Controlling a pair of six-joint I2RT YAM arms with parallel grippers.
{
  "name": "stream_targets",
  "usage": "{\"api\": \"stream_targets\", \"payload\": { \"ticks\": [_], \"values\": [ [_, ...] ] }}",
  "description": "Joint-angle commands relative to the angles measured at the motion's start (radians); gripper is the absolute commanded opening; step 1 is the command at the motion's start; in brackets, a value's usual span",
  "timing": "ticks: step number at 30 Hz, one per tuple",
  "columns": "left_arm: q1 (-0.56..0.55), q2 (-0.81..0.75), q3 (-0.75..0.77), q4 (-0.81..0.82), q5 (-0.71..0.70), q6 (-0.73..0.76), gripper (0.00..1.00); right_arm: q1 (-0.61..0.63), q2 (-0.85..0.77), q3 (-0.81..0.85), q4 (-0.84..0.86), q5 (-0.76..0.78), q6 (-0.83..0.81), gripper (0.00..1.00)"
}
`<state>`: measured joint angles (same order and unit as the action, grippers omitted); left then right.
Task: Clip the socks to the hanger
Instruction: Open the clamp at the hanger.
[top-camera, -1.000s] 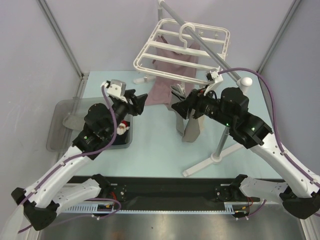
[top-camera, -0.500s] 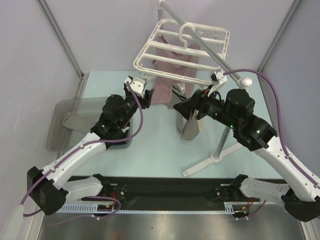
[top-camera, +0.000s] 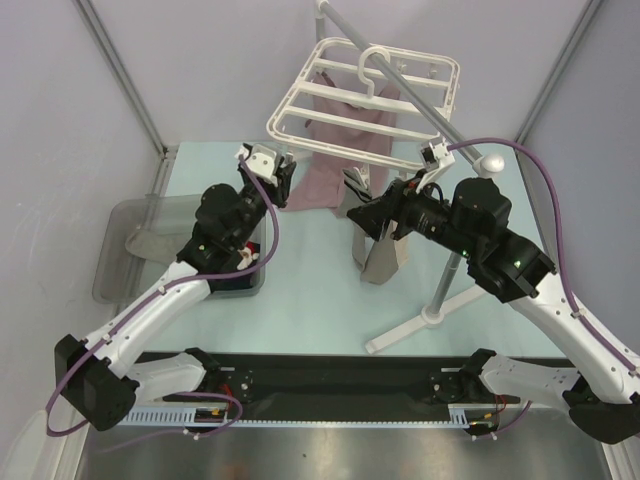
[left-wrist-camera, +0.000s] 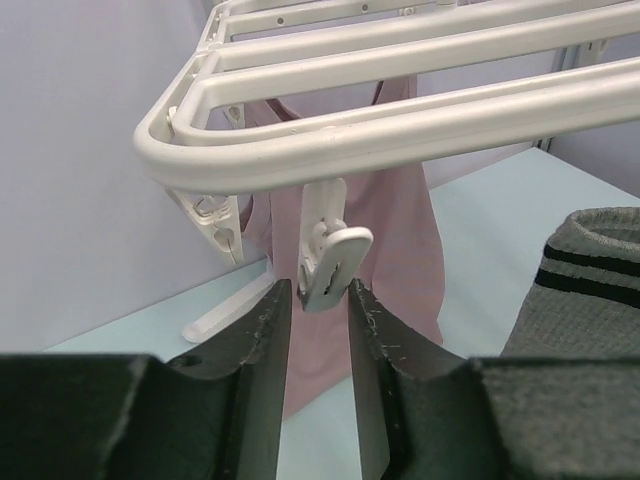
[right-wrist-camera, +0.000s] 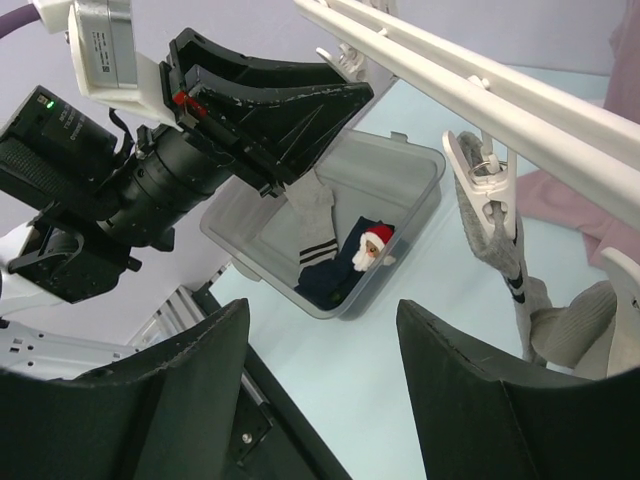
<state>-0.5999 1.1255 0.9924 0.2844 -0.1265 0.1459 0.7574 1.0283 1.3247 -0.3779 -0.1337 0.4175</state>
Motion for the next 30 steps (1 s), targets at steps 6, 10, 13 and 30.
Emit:
{"api": "stream_targets", "payload": {
  "ticks": [6, 10, 13, 30],
  "values": [
    [0.023, -0.007, 0.034, 0.061, 0.096, -0.052, 0.34, 0.016, 0.013, 0.065, 0.020, -0.021, 0.001, 0.66],
    [0.023, 0.000, 0.041, 0.062, 0.117, -0.058, 0.31, 0.020, 0.019, 0.064, 0.024, -0.024, 0.007, 0.65],
    [0.023, 0.002, 0.043, 0.058, 0.145, -0.065, 0.23, 0.029, 0.026, 0.074, 0.017, -0.026, 0.006, 0.64],
    [0.031, -0.052, 0.114, -0.169, 0.275, -0.330, 0.00, 0.057, 0.234, 0.287, 0.034, -0.038, 0.052, 0.57]
  ]
}}
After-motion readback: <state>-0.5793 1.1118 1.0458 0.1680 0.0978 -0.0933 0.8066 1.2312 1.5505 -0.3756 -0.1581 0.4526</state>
